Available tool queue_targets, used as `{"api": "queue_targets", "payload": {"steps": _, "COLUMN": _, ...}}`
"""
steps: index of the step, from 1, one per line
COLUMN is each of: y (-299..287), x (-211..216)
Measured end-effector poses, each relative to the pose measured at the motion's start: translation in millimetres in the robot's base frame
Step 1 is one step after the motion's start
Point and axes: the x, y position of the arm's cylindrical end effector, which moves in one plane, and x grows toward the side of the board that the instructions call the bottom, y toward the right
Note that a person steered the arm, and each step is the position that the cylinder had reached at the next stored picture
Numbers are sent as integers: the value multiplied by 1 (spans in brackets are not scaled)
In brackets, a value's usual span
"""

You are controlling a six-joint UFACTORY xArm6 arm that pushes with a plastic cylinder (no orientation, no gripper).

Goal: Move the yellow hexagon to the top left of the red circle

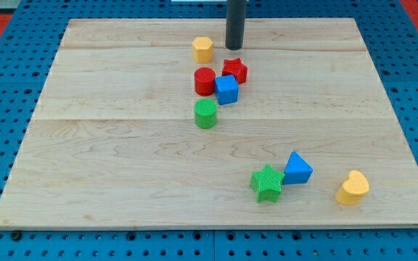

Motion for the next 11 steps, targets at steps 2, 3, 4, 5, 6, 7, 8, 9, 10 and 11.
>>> {"api": "queue_targets", "payload": {"steps": 2, "y": -73, "x": 0}}
{"api": "queue_targets", "payload": {"steps": 3, "y": -79, "x": 19}}
{"api": "queue_targets", "payload": {"steps": 4, "y": -80, "x": 19}}
{"api": "queue_targets", "payload": {"steps": 5, "y": -148, "x": 12}}
{"api": "queue_targets", "payload": {"steps": 6, "y": -153, "x": 9}}
{"api": "queue_targets", "payload": {"steps": 7, "y": -105, "x": 30}}
{"api": "queue_targets", "payload": {"steps": 8, "y": -80, "x": 34}}
{"api": "queue_targets", "payload": {"steps": 9, "y": -103, "x": 31}}
{"api": "queue_targets", "payload": {"steps": 10, "y": -110, "x": 46}}
{"api": "queue_targets", "payload": {"steps": 11, "y": -107, "x": 56}}
